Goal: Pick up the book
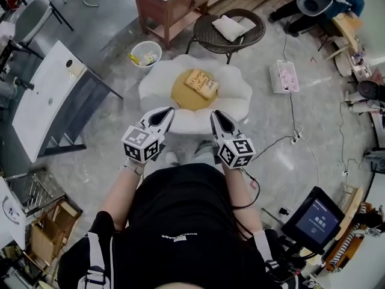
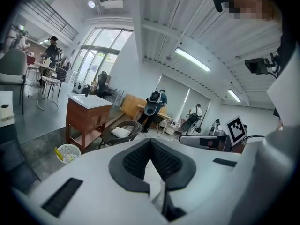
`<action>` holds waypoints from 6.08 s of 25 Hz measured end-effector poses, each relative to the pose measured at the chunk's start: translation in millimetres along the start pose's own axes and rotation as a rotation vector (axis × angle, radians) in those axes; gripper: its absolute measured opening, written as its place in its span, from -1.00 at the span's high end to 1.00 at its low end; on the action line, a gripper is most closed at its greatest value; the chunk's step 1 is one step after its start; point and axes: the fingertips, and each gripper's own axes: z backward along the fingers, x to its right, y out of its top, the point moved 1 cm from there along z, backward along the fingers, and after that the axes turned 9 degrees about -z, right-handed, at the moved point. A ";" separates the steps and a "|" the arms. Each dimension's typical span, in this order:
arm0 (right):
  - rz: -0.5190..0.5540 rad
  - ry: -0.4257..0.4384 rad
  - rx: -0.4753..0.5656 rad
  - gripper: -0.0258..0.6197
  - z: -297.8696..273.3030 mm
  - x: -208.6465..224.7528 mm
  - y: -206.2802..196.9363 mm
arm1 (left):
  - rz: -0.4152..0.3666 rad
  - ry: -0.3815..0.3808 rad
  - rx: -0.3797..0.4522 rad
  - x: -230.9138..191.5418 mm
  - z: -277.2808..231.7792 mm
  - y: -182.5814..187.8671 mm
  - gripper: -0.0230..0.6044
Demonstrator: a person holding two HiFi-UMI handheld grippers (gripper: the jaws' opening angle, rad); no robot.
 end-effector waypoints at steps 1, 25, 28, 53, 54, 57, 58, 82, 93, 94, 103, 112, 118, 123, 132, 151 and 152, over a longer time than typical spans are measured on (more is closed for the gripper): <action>0.001 0.007 -0.002 0.72 -3.5 2.6 3.2 | -0.001 0.006 -0.003 -0.6 -3.5 1.5 0.88; 0.022 0.201 -0.067 0.72 -64.2 148.6 113.1 | 0.007 0.156 -0.027 15.0 -178.2 65.4 0.88; 0.017 0.221 -0.077 0.72 -64.6 170.9 121.0 | 0.016 0.183 -0.026 21.0 -198.2 68.4 0.88; -0.047 0.254 -0.172 0.72 -93.3 240.7 130.7 | 0.120 0.243 -0.071 17.6 -260.7 55.4 0.88; -0.048 0.244 -0.174 0.72 -95.2 239.3 129.1 | 0.120 0.238 -0.073 13.0 -259.2 53.5 0.88; -0.056 0.215 -0.174 0.72 -101.5 232.9 125.9 | 0.130 0.219 -0.083 -4.5 -255.7 49.4 0.88; -0.058 0.206 -0.174 0.72 -103.7 230.8 125.6 | 0.135 0.212 -0.085 -10.5 -255.6 48.9 0.88; -0.129 -0.024 -0.202 0.72 -150.7 243.9 82.1 | 0.240 -0.013 -0.221 -102.5 -305.3 -31.7 0.88; -0.159 -0.055 -0.225 0.72 -167.3 267.6 46.2 | 0.281 -0.024 -0.270 -121.5 -327.0 -89.9 0.88; -0.161 -0.057 -0.225 0.72 -169.6 270.7 43.2 | 0.280 -0.024 -0.273 -123.6 -330.1 -94.6 0.88; -0.187 -0.078 -0.229 0.72 -195.2 299.3 6.7 | 0.282 -0.043 -0.330 -135.7 -351.9 -145.6 0.87; -0.230 -0.097 -0.259 0.72 -223.5 324.6 -40.3 | 0.306 -0.079 -0.374 -150.7 -375.6 -200.7 0.72; -0.257 -0.099 -0.266 0.72 -245.0 348.4 -78.8 | 0.339 -0.080 -0.400 -170.7 -400.2 -257.4 0.62; -0.264 -0.097 -0.275 0.72 -255.0 364.4 -102.3 | 0.361 -0.080 -0.410 -182.6 -413.9 -292.2 0.56; -0.317 -0.091 -0.294 0.72 -273.9 395.0 -162.4 | 0.536 -0.033 -0.399 -217.4 -449.6 -359.2 0.46; -0.361 -0.095 -0.334 0.72 -308.8 444.9 -218.0 | 0.714 0.039 -0.415 -279.0 -517.5 -469.0 0.34; -0.362 -0.094 -0.339 0.72 -310.6 446.5 -219.9 | 0.720 0.041 -0.423 -280.9 -519.6 -475.3 0.33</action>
